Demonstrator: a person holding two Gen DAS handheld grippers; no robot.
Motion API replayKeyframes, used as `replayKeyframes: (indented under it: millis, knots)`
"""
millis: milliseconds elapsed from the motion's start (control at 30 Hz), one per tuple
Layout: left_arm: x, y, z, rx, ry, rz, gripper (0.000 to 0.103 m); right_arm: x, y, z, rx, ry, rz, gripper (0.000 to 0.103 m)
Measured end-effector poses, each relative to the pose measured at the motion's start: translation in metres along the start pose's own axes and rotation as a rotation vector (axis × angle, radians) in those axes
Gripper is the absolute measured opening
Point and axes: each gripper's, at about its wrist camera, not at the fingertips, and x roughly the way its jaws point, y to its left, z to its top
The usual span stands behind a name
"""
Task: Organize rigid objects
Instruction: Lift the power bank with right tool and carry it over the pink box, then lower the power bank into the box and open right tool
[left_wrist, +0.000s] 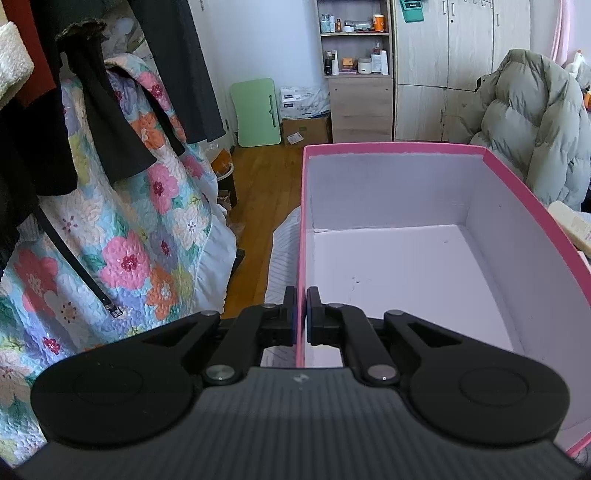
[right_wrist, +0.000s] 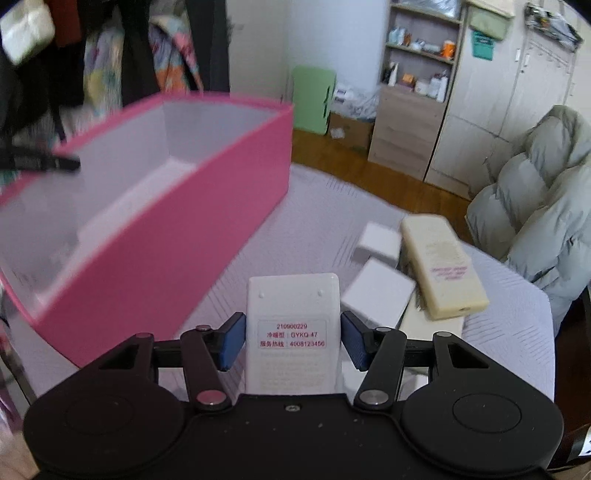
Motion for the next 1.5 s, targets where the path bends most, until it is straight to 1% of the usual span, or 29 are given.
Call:
replayKeyframes:
  millis: [167, 367, 500, 600, 700, 767, 833, 900, 967, 1033, 1133, 1200, 1233, 1333, 1400, 1467, 1500]
  knots:
    - [0.0, -0.002, 0.001, 0.006, 0.001, 0.0, 0.004, -0.023, -0.01, 0.01, 0.058, -0.043, 0.024, 0.061]
    - [-0.001, -0.001, 0.001, 0.006, -0.012, -0.004, 0.003, -0.043, -0.009, 0.015, 0.074, -0.087, 0.014, 0.061]
    - [-0.001, -0.003, 0.001, 0.013, -0.025, 0.003, 0.003, -0.061, -0.004, 0.027, 0.062, -0.137, 0.011, 0.061]
    - [-0.002, -0.003, -0.001, 0.014, -0.034, 0.008, 0.004, -0.078, 0.003, 0.043, 0.036, -0.192, 0.024, 0.061]
    - [-0.003, -0.003, -0.001, 0.015, -0.042, 0.011, 0.004, -0.09, 0.013, 0.062, 0.0, -0.252, 0.067, 0.061]
    - [-0.003, -0.003, -0.002, 0.018, -0.049, 0.01, 0.004, -0.092, 0.019, 0.078, -0.014, -0.279, 0.127, 0.061]
    - [-0.004, -0.003, -0.003, 0.026, -0.06, 0.009, 0.003, -0.084, 0.027, 0.093, -0.041, -0.292, 0.19, 0.061]
    - [-0.005, 0.001, -0.004, 0.006, -0.062, -0.005, 0.003, -0.068, 0.038, 0.106, -0.054, -0.28, 0.268, 0.061]
    - [-0.004, 0.003, -0.004, -0.007, -0.062, -0.014, 0.003, -0.042, 0.049, 0.119, -0.041, -0.237, 0.336, 0.061]
    - [-0.004, 0.002, -0.004, 0.002, -0.06, -0.004, 0.003, -0.009, 0.055, 0.131, -0.014, -0.196, 0.37, 0.061]
    - [-0.003, -0.001, -0.003, 0.03, -0.058, 0.004, 0.003, 0.038, 0.064, 0.14, 0.034, -0.143, 0.382, 0.061]
    - [-0.003, -0.002, -0.003, 0.042, -0.054, 0.012, 0.003, 0.067, 0.072, 0.144, 0.051, -0.107, 0.354, 0.061]
    - [-0.003, -0.003, -0.003, 0.044, -0.053, 0.012, 0.003, 0.077, 0.076, 0.146, 0.051, -0.103, 0.346, 0.061]
    - [-0.002, -0.001, -0.003, 0.03, -0.052, 0.009, 0.003, 0.093, 0.081, 0.146, 0.062, -0.07, 0.352, 0.061]
    - [-0.002, 0.0, -0.002, 0.019, -0.05, 0.003, 0.003, 0.088, 0.079, 0.141, 0.053, -0.037, 0.359, 0.061]
    - [-0.002, 0.001, -0.002, 0.015, -0.051, 0.0, 0.003, 0.08, 0.081, 0.134, -0.002, -0.009, 0.355, 0.061]
    - [-0.002, 0.002, -0.003, 0.013, -0.051, -0.002, 0.003, 0.075, 0.082, 0.131, -0.027, -0.014, 0.355, 0.061]
